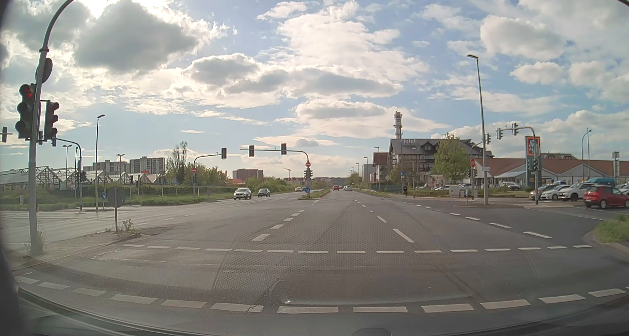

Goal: Follow the waypoints while adhering to traffic rules and regulations

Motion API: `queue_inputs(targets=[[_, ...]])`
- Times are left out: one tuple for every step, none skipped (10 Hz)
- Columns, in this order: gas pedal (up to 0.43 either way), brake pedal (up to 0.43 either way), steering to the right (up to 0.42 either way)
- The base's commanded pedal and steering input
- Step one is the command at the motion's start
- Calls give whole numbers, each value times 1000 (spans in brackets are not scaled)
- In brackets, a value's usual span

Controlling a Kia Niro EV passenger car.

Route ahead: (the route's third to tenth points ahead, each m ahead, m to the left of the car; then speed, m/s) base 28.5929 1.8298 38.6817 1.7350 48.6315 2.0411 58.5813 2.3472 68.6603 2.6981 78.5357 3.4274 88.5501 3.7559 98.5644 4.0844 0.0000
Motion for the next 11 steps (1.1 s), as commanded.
queue_inputs(targets=[[0, 274, -3], [0, 274, -3], [0, 274, -3], [0, 274, -3], [0, 274, -3], [0, 274, -3], [0, 274, -3], [0, 274, -3], [0, 274, -3], [0, 274, -3], [0, 274, -3]])
